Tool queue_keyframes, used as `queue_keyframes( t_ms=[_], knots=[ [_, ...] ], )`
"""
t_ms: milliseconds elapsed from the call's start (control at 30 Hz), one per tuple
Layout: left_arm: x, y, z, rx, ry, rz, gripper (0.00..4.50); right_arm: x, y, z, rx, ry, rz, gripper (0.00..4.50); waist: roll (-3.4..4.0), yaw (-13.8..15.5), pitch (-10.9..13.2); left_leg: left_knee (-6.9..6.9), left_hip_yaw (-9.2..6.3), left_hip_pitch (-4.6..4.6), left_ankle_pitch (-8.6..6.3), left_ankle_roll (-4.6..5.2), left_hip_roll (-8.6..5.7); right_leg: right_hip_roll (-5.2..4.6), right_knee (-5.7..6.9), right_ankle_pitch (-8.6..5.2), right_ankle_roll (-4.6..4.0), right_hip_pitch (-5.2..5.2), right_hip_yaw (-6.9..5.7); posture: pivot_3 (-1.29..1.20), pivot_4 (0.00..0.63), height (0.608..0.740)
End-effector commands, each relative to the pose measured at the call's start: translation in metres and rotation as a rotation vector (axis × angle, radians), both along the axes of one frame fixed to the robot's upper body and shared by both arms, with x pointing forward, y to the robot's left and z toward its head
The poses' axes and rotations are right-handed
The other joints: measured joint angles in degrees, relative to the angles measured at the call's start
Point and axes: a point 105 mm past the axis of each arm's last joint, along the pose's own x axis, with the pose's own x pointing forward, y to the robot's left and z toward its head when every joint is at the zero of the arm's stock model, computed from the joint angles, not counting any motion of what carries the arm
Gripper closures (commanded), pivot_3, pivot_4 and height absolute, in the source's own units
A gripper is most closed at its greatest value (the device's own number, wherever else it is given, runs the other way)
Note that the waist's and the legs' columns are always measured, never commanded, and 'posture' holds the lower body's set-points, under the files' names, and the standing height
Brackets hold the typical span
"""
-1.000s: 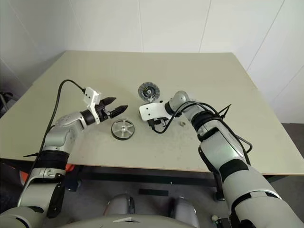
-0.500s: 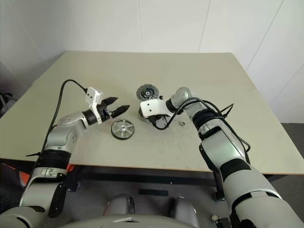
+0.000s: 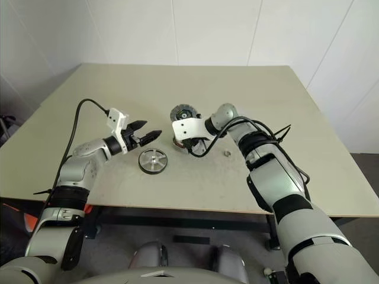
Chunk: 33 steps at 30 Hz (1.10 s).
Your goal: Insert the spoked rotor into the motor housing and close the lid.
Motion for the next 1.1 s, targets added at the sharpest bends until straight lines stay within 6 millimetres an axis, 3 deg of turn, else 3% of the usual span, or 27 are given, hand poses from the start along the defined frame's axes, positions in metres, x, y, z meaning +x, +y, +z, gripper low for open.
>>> queue_keyframes(
  t_ms=[33, 100, 533, 733, 967, 1100],
  knots=[
    [0.001, 0.0, 0.015, -0.013, -0.055, 0.0, 0.0, 0.005, 0.002, 0.018, 0.02, -0.018, -0.012, 2.92, 0.0, 0.0, 0.0, 0.0, 0.0, 0.0, 0.0, 0.0, 0.0, 0.0, 0.0, 0.0, 0.0, 0.0, 0.0, 0.0, 0.0, 0.74],
    [0.001, 0.0, 0.015, -0.014, -0.053, 0.0, 0.0, 0.002, 0.0, 0.014, -0.01, 0.022, 0.001, 2.27, 0.0, 0.0, 0.0, 0.0, 0.0, 0.0, 0.0, 0.0, 0.0, 0.0, 0.0, 0.0, 0.0, 0.0, 0.0, 0.0, 0.0, 0.74],
    [-0.001, 0.003, 0.014, -0.013, -0.053, 0.018, 0.0, 0.01, -0.019, -0.019, -0.136, -0.028, -0.072, 2.27, 0.01, -0.04, 0.01, 0.03, 0.0, 0.02, 0.0, -0.01, 0.01, 0.0, 0.04, 0.0, 0.0, 0.0, 0.01, 0.0, 0.0, 0.74],
    [-0.003, 0.003, 0.013, -0.018, -0.049, 0.023, 0.0, 0.008, -0.02, -0.022, -0.131, -0.014, -0.071, 2.27, 0.01, -0.05, 0.01, 0.06, 0.01, 0.06, 0.0, -0.02, 0.01, 0.0, 0.11, 0.01, -0.02, 0.01, 0.04, 0.0, 0.0, 0.74],
    [0.0, 0.002, 0.014, -0.018, -0.048, 0.022, 0.0, 0.004, -0.013, -0.02, -0.119, -0.004, -0.027, 4.48, 0.03, -0.05, 0.02, 0.11, 0.01, 0.11, 0.0, -0.03, 0.01, 0.0, 0.2, 0.0, -0.03, 0.06, 0.07, 0.0, 0.0, 0.74],
    [0.001, 0.002, 0.014, -0.018, -0.05, 0.023, 0.0, 0.003, -0.009, -0.018, -0.105, -0.007, -0.021, 4.48, 0.06, -0.05, 0.03, 0.13, 0.01, 0.1, 0.0, -0.02, 0.01, 0.0, 0.21, 0.0, -0.03, 0.03, 0.07, 0.0, 0.0, 0.74]
  ],
)
